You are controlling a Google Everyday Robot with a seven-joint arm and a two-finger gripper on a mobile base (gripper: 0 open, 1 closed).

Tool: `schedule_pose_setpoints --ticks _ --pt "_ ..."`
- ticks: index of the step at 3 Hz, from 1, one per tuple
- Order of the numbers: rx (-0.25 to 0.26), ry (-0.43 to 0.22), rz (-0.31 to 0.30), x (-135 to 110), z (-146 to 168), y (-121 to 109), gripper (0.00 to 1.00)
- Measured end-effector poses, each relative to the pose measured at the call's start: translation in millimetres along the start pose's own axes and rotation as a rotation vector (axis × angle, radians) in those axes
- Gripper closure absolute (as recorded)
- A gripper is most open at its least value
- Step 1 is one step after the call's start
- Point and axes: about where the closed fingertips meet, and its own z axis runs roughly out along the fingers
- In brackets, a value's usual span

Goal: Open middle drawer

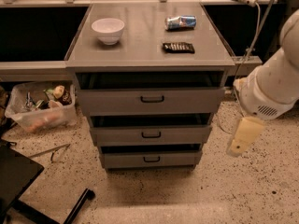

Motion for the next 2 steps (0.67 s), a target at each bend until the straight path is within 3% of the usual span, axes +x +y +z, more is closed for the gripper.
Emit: schedule_pose_setpoints --ticks 1,2 --pt "-0.057 -0.1 0.012 -9.1 80.2 3.9 0.0" --pt "-0.171 -0.219 0.02 -34.4 150.8 11.4 0.0"
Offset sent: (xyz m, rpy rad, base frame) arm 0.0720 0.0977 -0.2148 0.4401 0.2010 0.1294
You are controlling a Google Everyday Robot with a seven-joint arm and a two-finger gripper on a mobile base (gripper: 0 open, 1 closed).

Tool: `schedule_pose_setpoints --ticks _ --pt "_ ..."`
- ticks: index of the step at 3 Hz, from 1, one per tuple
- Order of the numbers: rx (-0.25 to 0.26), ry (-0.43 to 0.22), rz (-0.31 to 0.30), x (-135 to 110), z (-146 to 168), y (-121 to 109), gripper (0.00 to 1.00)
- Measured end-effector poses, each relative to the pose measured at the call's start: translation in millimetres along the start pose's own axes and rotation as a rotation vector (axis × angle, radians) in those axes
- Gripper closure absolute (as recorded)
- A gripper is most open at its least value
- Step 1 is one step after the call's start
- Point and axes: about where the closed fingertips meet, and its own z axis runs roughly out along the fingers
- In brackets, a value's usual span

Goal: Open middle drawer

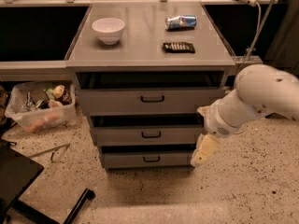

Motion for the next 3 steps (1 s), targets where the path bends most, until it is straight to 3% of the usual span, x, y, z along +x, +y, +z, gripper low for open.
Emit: schedule_pose_setpoints --ticks 1,3 --pt "-0.031 -0.002 0.015 7.2 14.9 3.5 0.0" --pt "-0.008 -0.019 0.017 19.8 26.4 4.0 0.0"
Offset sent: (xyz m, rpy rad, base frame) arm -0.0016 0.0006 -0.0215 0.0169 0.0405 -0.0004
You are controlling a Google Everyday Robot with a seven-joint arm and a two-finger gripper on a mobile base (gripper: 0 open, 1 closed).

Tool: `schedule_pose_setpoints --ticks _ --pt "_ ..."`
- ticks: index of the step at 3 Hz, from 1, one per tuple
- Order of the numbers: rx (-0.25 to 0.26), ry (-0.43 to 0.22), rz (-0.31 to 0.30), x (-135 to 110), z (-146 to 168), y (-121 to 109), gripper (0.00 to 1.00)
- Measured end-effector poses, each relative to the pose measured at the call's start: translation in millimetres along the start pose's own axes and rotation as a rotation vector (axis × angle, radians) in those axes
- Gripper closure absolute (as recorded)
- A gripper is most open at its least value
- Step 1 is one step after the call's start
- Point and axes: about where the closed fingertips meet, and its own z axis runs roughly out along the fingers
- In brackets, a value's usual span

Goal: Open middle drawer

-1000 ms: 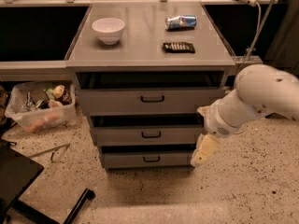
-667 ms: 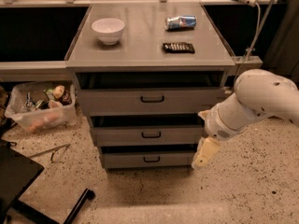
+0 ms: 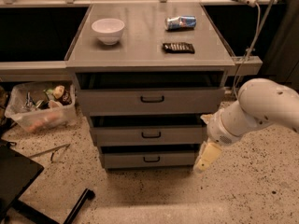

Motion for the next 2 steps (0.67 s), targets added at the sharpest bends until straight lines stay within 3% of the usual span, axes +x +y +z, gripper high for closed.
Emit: schedule_pose_setpoints --ticks 1,2 --pt "0.047 -0.04 0.007 14.9 29.8 0.5 0.0" --pt "0.098 -0.101 0.004 14.9 64.1 -15.3 0.0"
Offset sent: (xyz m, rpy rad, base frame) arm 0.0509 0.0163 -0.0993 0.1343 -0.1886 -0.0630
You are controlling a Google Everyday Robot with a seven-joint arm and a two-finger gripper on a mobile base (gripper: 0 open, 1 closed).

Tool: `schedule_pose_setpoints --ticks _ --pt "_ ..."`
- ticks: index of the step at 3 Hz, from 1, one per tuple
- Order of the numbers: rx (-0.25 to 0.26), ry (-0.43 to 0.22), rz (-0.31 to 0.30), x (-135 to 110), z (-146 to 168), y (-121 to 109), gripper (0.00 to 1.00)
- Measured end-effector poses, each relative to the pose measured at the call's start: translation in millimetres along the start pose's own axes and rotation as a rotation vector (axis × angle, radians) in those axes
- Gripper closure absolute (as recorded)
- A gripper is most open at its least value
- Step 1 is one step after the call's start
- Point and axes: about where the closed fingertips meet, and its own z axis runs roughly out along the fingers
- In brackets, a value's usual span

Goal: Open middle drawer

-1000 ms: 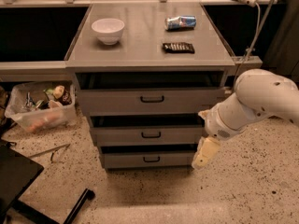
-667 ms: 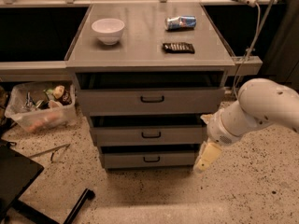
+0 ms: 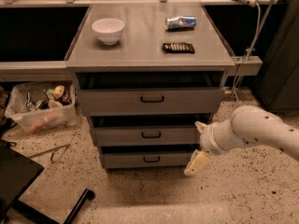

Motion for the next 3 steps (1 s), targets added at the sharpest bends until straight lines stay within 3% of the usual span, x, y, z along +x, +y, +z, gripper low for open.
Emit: schedule_pose_setpoints --ticks 1,3 --pt "0.0 -0.039 -0.034 -9.4 36.3 -10.9 0.0" --pt "-0.085 -0.077 -0.089 -23.9 103.0 -13.6 0.0"
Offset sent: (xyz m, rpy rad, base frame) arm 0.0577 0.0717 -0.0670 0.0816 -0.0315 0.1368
